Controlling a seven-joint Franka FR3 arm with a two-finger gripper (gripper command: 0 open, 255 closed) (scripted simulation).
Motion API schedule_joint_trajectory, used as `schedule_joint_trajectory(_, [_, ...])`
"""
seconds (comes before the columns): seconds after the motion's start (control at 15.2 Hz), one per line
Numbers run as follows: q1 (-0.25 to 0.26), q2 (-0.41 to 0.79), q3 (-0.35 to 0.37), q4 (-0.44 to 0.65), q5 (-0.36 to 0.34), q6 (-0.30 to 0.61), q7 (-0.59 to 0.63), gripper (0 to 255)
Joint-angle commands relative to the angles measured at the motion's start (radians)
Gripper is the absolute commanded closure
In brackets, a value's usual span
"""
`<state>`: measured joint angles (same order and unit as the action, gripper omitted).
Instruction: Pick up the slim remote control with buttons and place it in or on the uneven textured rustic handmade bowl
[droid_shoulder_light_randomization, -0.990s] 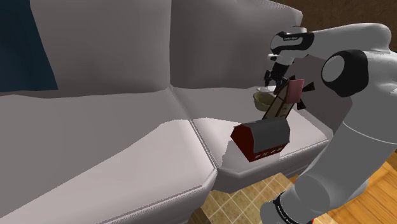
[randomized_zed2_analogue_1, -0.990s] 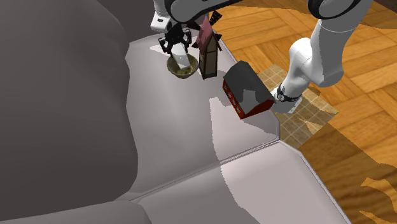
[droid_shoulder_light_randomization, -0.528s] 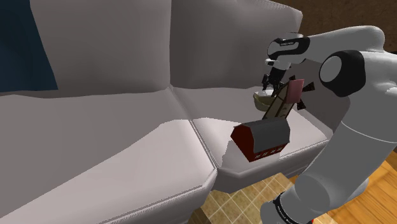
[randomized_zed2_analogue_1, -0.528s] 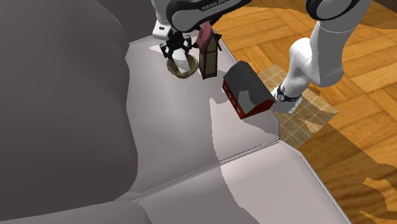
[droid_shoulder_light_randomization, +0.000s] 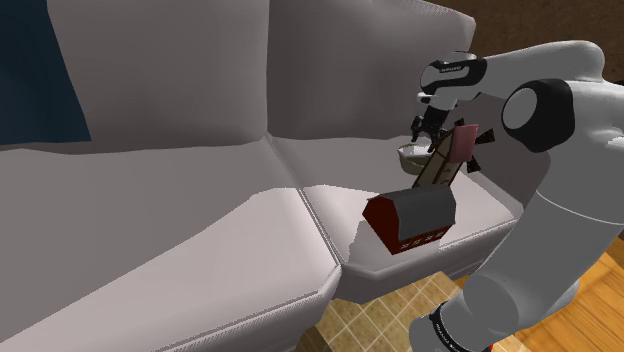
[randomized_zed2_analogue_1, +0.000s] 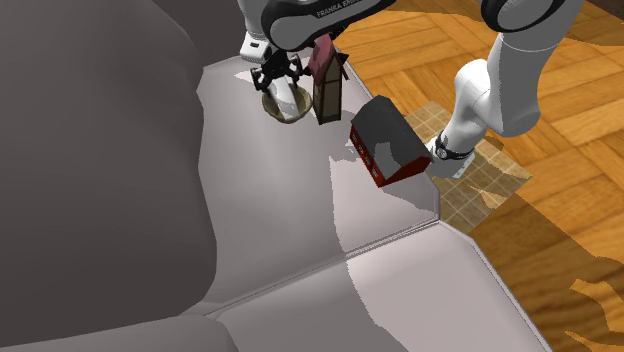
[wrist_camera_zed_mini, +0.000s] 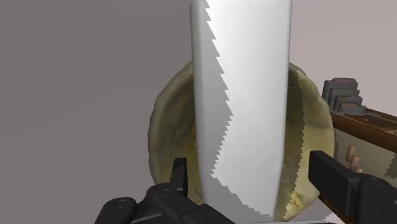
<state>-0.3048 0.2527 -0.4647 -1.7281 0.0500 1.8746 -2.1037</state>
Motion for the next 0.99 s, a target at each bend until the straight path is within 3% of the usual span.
schedule_joint_trajectory(0.0, [0.0, 0.0, 0.0, 0.0, 0.0, 0.0, 0.0, 0])
schedule_joint_trajectory(0.2, [0.0, 0.0, 0.0, 0.0, 0.0, 0.0, 0.0, 0])
schedule_joint_trajectory(0.46, [-0.001, -0.006, -0.002, 0.121, -0.004, -0.126, 0.003, 0])
schedule_joint_trajectory(0.92, [-0.001, -0.006, -0.002, 0.121, -0.004, -0.126, 0.003, 0])
